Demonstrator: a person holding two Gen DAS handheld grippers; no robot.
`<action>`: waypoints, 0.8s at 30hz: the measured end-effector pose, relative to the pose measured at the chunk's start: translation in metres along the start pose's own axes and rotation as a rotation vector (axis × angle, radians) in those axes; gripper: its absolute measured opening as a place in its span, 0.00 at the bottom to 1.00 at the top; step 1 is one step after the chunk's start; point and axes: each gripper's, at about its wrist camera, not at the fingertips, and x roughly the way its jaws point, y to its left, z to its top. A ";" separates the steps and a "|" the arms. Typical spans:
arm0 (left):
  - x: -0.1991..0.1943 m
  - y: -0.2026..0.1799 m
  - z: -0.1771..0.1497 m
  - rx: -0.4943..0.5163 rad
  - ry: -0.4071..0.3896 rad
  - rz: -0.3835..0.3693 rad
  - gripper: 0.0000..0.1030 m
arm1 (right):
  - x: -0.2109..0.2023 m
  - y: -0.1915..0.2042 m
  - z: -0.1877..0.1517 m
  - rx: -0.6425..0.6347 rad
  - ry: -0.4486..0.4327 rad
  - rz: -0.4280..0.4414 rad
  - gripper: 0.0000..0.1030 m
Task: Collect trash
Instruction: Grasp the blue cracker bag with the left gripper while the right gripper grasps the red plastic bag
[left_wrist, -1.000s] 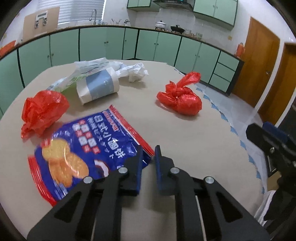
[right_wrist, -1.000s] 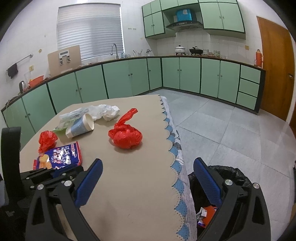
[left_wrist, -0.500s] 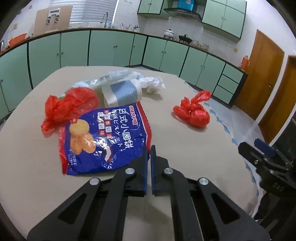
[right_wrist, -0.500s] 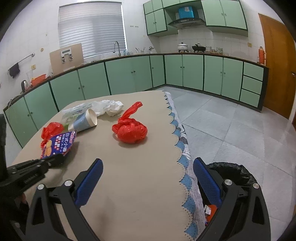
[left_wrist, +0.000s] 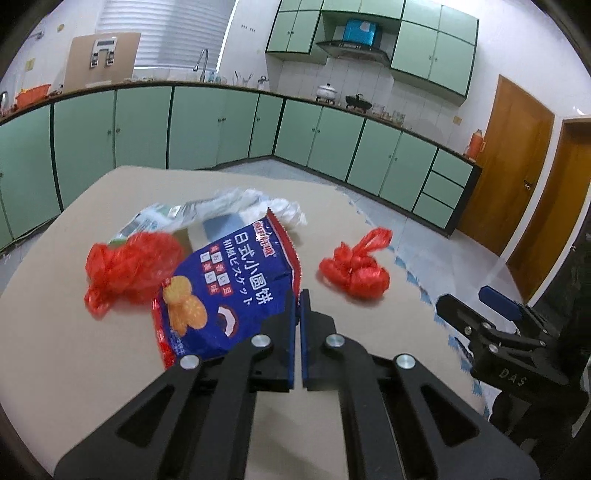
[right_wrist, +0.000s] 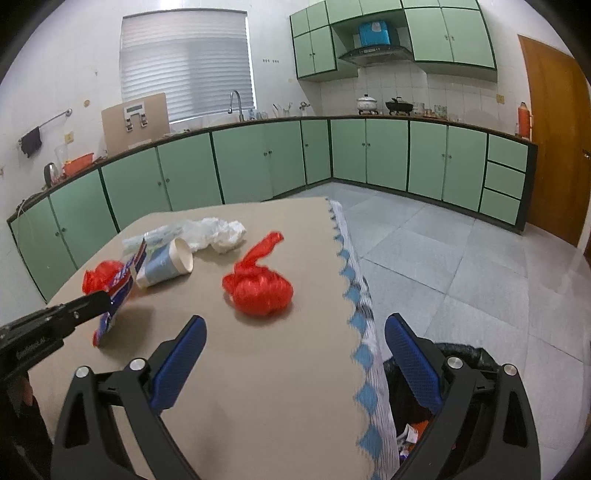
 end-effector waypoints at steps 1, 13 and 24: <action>0.001 -0.001 0.001 0.003 -0.004 0.000 0.00 | 0.002 0.001 0.004 -0.004 -0.007 0.000 0.92; 0.009 0.001 0.024 -0.017 -0.050 -0.011 0.00 | 0.049 0.009 0.039 0.014 0.012 0.047 0.82; 0.019 0.001 0.035 -0.030 -0.054 -0.019 0.00 | 0.098 0.013 0.048 0.012 0.103 0.078 0.57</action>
